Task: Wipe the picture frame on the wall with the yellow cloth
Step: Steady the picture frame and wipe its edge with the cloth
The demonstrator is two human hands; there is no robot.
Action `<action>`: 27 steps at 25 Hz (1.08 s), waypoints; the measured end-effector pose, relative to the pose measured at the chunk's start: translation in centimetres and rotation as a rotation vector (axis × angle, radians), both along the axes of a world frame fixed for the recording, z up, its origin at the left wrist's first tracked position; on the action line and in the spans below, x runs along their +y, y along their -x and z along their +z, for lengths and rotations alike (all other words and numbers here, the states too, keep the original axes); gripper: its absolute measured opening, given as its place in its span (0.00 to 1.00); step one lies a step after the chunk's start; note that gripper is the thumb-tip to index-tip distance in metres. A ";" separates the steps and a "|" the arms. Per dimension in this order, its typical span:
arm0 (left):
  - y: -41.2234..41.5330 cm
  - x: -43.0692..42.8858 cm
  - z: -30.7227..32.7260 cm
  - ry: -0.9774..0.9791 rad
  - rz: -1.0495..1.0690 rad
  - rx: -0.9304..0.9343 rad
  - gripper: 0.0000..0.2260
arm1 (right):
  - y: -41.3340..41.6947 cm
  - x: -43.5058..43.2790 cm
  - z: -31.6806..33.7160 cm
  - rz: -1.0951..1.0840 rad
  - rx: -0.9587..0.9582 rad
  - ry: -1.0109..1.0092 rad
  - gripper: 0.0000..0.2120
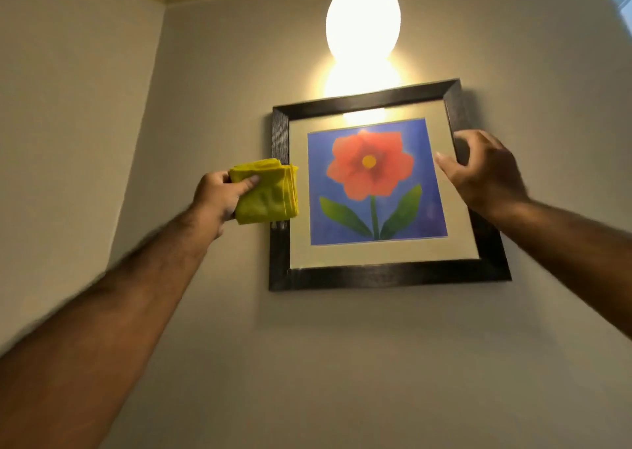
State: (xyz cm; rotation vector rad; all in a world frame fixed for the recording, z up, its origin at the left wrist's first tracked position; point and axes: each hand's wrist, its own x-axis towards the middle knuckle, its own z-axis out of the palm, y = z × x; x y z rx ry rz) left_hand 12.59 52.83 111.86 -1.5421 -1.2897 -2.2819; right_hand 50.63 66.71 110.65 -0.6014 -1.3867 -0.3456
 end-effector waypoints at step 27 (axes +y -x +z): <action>-1.3 9.2 -18.0 -0.012 0.960 0.819 0.40 | 0.6 11.5 -3.9 -0.310 -0.174 -0.044 0.54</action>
